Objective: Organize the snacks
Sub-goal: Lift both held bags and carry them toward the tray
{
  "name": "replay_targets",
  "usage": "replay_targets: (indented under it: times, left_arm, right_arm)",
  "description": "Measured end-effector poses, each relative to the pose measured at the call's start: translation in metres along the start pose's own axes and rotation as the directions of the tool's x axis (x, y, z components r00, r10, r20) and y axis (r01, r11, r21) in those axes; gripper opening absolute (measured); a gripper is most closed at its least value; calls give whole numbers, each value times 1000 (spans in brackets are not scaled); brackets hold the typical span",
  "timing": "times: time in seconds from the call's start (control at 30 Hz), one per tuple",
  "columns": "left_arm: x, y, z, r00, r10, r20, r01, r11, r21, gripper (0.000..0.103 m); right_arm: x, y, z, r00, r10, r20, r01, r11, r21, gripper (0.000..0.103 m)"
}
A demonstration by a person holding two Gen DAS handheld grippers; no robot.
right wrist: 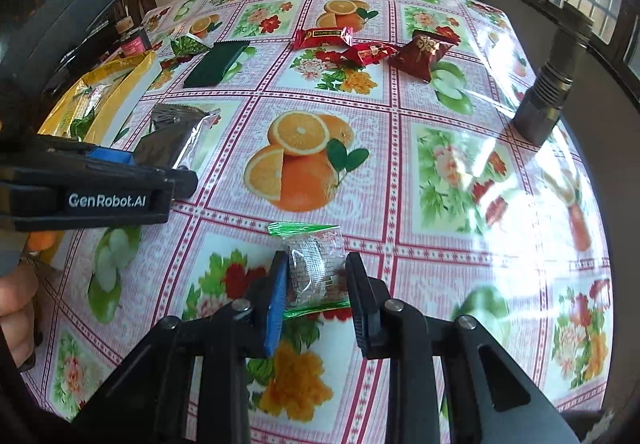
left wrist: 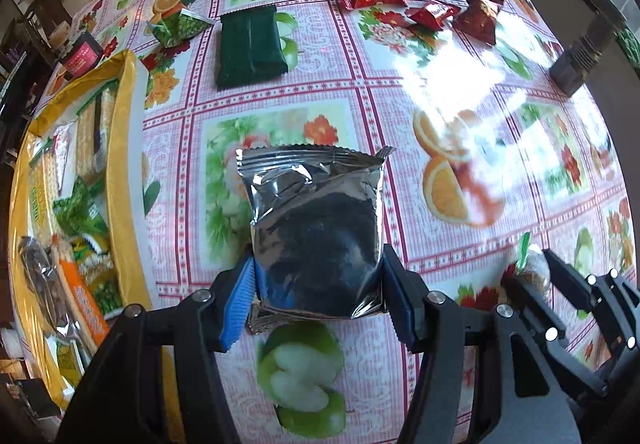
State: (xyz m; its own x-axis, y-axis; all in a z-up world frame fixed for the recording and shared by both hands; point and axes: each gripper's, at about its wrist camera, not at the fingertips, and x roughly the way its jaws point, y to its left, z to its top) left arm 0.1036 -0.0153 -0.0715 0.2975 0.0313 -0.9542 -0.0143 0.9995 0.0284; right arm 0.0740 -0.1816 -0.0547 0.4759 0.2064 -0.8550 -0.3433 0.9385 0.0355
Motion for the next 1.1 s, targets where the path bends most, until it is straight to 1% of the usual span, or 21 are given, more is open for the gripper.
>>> replay_targets:
  times: [0.17,0.33,0.53,0.67,0.9,1.1]
  left_arm:
    - [-13,-4,-36,999,-4,43,2,999,35,60]
    - [-23,-8,-56,998,-30,60,26,997,68,60]
    - [-36,-7,-68,995,-43,94,33,995,97,60]
    - [-46,-7,-75,991,-67,112,55,993,108,60]
    - [-63,-1,-89,984,-80,162,60,990,124,60]
    - [-79,12,-102,975,-93,202,68,990,124,60]
  right_arm:
    - [-12,1,-16,1000,-7,14,7,1000,12,28]
    - [-21,-1,-30,1000,-7,21,6,1000,31,28]
    - [-34,-3,-41,999,-11,33,10,999,50,28]
    - [-37,0,-43,999,-22,35,21,999,46,28]
    - [-38,15,-43,999,-25,35,25,999,21,28]
    - [-43,33,-38,999,-20,45,21,1000,-11,28]
